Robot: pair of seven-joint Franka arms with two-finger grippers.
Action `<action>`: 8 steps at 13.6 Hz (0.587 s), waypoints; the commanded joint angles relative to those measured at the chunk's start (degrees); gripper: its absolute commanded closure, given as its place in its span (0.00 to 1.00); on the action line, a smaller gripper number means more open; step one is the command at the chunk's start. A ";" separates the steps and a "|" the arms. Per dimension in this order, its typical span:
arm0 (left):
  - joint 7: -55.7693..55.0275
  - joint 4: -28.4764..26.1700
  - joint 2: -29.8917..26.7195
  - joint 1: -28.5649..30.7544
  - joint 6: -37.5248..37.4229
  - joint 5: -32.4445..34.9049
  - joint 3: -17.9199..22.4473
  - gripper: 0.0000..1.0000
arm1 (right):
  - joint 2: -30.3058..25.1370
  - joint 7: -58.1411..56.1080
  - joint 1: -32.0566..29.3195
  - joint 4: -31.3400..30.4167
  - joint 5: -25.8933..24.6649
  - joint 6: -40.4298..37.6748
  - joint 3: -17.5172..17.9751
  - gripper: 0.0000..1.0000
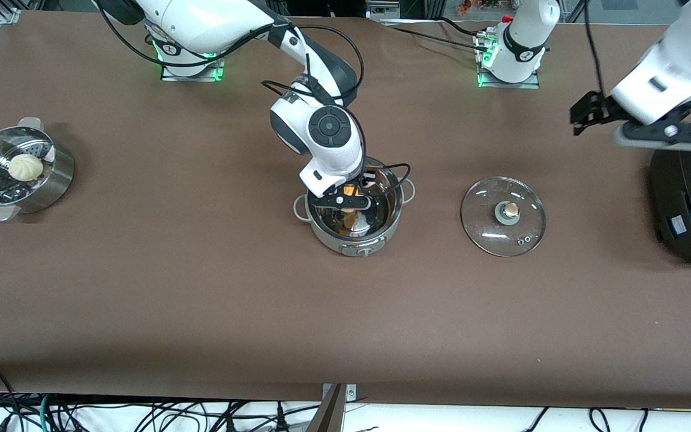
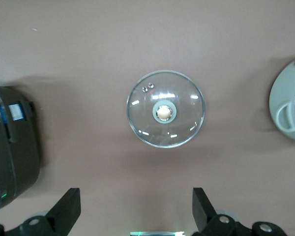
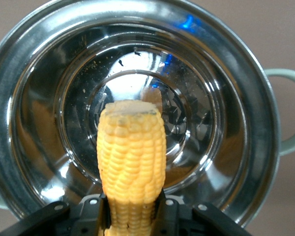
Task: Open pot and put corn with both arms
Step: 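Lower the corn into the pot and open the right gripper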
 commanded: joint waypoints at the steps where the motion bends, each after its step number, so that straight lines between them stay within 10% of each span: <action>1: -5.25 3.49 1.96 0.40 -1.81 -1.13 -0.18 0.00 | 2.03 1.05 0.89 2.09 -1.12 0.12 0.05 0.93; 2: -5.36 3.67 2.04 0.40 -1.38 -1.40 -0.10 0.00 | 2.12 1.05 0.89 2.09 -1.12 0.12 0.05 0.79; 3: -5.27 2.97 2.56 0.32 -0.94 -1.49 -0.18 0.00 | 2.47 1.13 0.89 2.09 -1.12 0.12 0.05 0.42; 8: -5.10 1.47 1.95 1.28 2.94 -5.54 -0.71 0.00 | 2.83 1.13 2.30 2.00 -1.91 0.73 -0.65 0.18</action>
